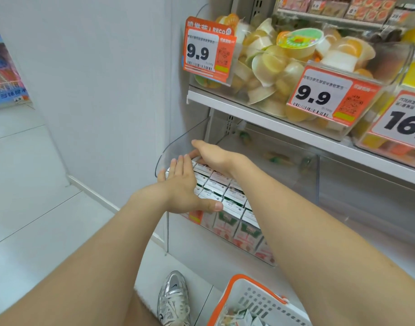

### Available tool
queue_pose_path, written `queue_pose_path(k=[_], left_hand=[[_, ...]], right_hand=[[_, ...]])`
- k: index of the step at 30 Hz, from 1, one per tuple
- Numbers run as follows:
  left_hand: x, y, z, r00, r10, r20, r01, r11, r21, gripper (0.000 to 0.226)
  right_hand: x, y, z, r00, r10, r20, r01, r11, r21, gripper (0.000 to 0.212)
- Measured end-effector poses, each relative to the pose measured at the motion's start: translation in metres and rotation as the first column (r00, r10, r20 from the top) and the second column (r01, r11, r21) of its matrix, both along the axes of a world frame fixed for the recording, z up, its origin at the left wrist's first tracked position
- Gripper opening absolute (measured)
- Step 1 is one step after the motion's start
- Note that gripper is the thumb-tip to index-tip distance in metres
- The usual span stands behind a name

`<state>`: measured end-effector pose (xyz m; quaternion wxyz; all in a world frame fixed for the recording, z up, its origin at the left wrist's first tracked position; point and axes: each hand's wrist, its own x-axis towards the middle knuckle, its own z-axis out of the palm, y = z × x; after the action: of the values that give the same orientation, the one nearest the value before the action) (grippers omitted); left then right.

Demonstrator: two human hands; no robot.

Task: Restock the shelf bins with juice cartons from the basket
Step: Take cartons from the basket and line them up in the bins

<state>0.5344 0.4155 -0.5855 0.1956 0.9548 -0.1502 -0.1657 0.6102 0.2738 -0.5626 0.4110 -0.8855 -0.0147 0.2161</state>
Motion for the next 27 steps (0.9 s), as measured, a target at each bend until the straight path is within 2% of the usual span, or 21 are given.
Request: queue_pose_path(k=[3, 7, 9, 18, 20, 21, 23, 25, 27], left_hand=[[0.000, -0.001, 0.002, 1.000, 0.007, -0.012, -0.007, 1.000, 0.020, 0.156], [-0.004, -0.001, 0.004, 0.999, 0.017, -0.031, -0.016, 0.999, 0.035, 0.154], [-0.006, 0.000, 0.004, 0.999, 0.012, -0.031, -0.011, 1.000, 0.023, 0.152], [0.000, -0.001, 0.000, 1.000, -0.013, 0.001, 0.013, 0.998, 0.063, 0.148], [0.000, 0.000, 0.000, 1.000, -0.016, -0.006, 0.016, 0.997, 0.074, 0.145], [-0.001, 0.000, 0.001, 1.000, -0.015, -0.011, 0.016, 0.997, 0.079, 0.143], [-0.005, -0.001, 0.006, 1.000, -0.011, -0.011, 0.012, 0.995, 0.097, 0.141], [-0.011, -0.006, 0.014, 1.000, -0.016, 0.017, 0.014, 0.993, 0.121, 0.136], [-0.019, -0.013, 0.020, 0.997, -0.045, 0.068, 0.034, 0.988, 0.150, 0.125]], right_hand=[[0.005, 0.000, -0.004, 1.000, -0.015, 0.020, 0.015, 1.000, -0.019, 0.050], [0.012, 0.010, -0.006, 0.996, -0.058, 0.074, 0.066, 0.991, -0.113, 0.058], [0.014, 0.017, -0.007, 0.998, -0.044, 0.044, 0.049, 0.991, -0.123, 0.063], [0.009, 0.000, 0.003, 0.982, -0.003, -0.191, 0.011, 0.999, 0.039, 0.073], [0.004, -0.010, 0.004, 0.988, -0.056, -0.142, 0.070, 0.993, 0.092, 0.080], [0.001, -0.016, 0.005, 0.992, -0.098, -0.081, 0.103, 0.993, 0.064, 0.079], [-0.008, -0.031, 0.008, 0.992, -0.120, 0.026, 0.122, 0.986, -0.113, 0.072], [-0.021, -0.050, 0.015, 0.996, -0.081, 0.025, 0.084, 0.947, -0.311, 0.066], [-0.034, -0.071, 0.024, 0.998, -0.054, -0.018, 0.040, 0.900, -0.435, 0.060]])
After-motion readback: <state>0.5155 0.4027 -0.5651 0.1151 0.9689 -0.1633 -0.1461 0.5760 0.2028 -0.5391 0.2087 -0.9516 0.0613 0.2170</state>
